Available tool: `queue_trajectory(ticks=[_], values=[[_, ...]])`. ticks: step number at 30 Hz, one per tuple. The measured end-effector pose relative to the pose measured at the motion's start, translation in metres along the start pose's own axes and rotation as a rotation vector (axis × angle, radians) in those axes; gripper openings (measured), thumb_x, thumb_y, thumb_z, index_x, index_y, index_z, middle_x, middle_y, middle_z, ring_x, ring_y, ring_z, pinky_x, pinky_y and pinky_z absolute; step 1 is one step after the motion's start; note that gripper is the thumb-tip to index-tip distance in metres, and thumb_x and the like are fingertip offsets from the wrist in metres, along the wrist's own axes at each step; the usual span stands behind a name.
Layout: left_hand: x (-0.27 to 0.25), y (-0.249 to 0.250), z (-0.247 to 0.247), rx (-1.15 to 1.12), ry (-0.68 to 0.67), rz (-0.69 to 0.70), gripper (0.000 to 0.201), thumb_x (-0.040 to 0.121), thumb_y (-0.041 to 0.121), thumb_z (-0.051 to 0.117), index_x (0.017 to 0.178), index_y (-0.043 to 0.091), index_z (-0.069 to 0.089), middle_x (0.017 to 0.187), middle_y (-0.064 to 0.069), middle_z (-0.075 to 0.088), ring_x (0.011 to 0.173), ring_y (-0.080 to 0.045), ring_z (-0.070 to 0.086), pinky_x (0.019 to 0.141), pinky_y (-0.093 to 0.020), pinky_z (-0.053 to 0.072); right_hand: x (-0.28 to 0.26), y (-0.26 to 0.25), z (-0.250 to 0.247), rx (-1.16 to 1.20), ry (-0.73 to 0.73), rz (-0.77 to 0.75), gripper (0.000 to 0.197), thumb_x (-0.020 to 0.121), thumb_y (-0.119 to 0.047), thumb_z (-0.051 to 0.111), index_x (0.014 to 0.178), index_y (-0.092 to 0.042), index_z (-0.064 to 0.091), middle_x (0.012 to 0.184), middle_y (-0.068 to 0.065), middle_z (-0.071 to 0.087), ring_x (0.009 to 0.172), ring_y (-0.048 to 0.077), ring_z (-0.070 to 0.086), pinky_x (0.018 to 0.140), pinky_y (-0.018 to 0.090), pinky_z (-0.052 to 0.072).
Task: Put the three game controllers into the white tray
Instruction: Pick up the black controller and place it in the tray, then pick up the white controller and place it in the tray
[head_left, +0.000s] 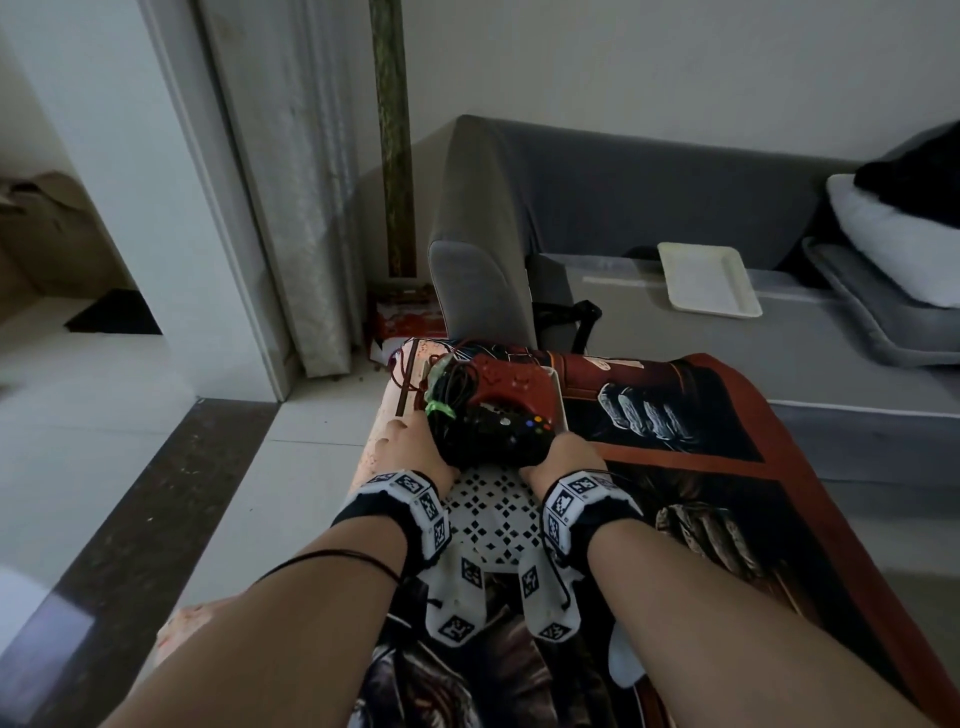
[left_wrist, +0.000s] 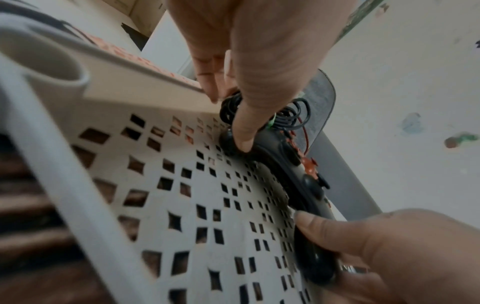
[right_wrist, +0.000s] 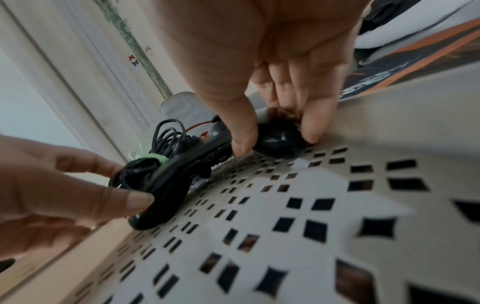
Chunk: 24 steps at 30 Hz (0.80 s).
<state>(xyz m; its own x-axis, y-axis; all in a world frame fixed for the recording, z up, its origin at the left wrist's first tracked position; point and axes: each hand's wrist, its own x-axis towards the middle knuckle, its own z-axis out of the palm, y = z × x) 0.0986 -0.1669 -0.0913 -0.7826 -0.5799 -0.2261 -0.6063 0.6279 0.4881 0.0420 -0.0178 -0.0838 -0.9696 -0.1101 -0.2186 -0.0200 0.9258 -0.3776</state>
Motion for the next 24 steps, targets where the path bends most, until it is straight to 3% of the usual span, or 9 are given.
queue_trajectory(ticks=[4, 7, 11, 17, 21, 24], values=[[0.008, 0.000, 0.000, -0.005, -0.010, 0.019, 0.063, 0.070, 0.027, 0.078, 0.124, 0.017, 0.047, 0.125, -0.012, 0.049, 0.113, -0.037, 0.056, 0.096, -0.047, 0.050, 0.005, -0.001, 0.002, -0.019, 0.019, 0.007, 0.037, 0.080, -0.034, 0.069, 0.100, -0.004, 0.061, 0.100, 0.013, 0.070, 0.091, 0.031, 0.069, 0.066, 0.029, 0.047], [0.009, -0.001, 0.000, -0.017, -0.013, 0.016, 0.067, 0.067, 0.029, 0.080, 0.125, 0.019, 0.049, 0.123, -0.011, 0.050, 0.110, -0.036, 0.058, 0.091, -0.048, 0.054, 0.007, -0.001, -0.001, -0.029, -0.013, 0.004, 0.042, 0.078, -0.034, 0.070, 0.103, -0.003, 0.060, 0.103, 0.014, 0.069, 0.094, 0.031, 0.069, 0.071, 0.031, 0.051], [0.006, -0.001, 0.000, -0.001, -0.027, 0.011, 0.072, 0.066, 0.034, 0.080, 0.128, 0.019, 0.046, 0.129, -0.011, 0.050, 0.115, -0.035, 0.056, 0.098, -0.046, 0.049, 0.004, 0.003, -0.010, -0.031, -0.082, -0.019, 0.044, 0.080, -0.035, 0.070, 0.104, 0.000, 0.060, 0.105, 0.015, 0.069, 0.097, 0.031, 0.067, 0.074, 0.031, 0.050], [-0.021, 0.014, -0.005, 0.048, 0.054, 0.003, 0.088, 0.073, 0.039, 0.075, 0.145, 0.018, 0.028, 0.142, -0.014, 0.042, 0.130, -0.037, 0.042, 0.106, -0.047, 0.041, -0.017, 0.013, -0.027, 0.033, -0.108, -0.040, 0.046, 0.080, -0.039, 0.070, 0.104, -0.001, 0.062, 0.106, 0.014, 0.069, 0.098, 0.031, 0.067, 0.071, 0.031, 0.049], [-0.048, 0.035, -0.008, 0.069, 0.024, 0.025, 0.080, 0.075, 0.046, 0.071, 0.138, 0.010, 0.036, 0.143, -0.017, 0.042, 0.131, -0.037, 0.042, 0.109, -0.045, 0.038, -0.041, 0.038, -0.056, 0.100, -0.090, -0.024, 0.034, 0.083, -0.038, 0.068, 0.089, -0.007, 0.056, 0.095, 0.007, 0.063, 0.093, 0.028, 0.063, 0.071, 0.028, 0.042], [-0.071, 0.052, -0.003, 0.051, -0.016, 0.076, 0.077, 0.077, 0.046, 0.069, 0.138, 0.010, 0.039, 0.141, -0.016, 0.044, 0.130, -0.037, 0.043, 0.108, -0.046, 0.039, -0.057, 0.066, -0.074, 0.099, -0.061, 0.009, 0.039, 0.081, -0.041, 0.067, 0.088, -0.003, 0.062, 0.101, 0.013, 0.068, 0.086, 0.028, 0.061, 0.073, 0.029, 0.048]])
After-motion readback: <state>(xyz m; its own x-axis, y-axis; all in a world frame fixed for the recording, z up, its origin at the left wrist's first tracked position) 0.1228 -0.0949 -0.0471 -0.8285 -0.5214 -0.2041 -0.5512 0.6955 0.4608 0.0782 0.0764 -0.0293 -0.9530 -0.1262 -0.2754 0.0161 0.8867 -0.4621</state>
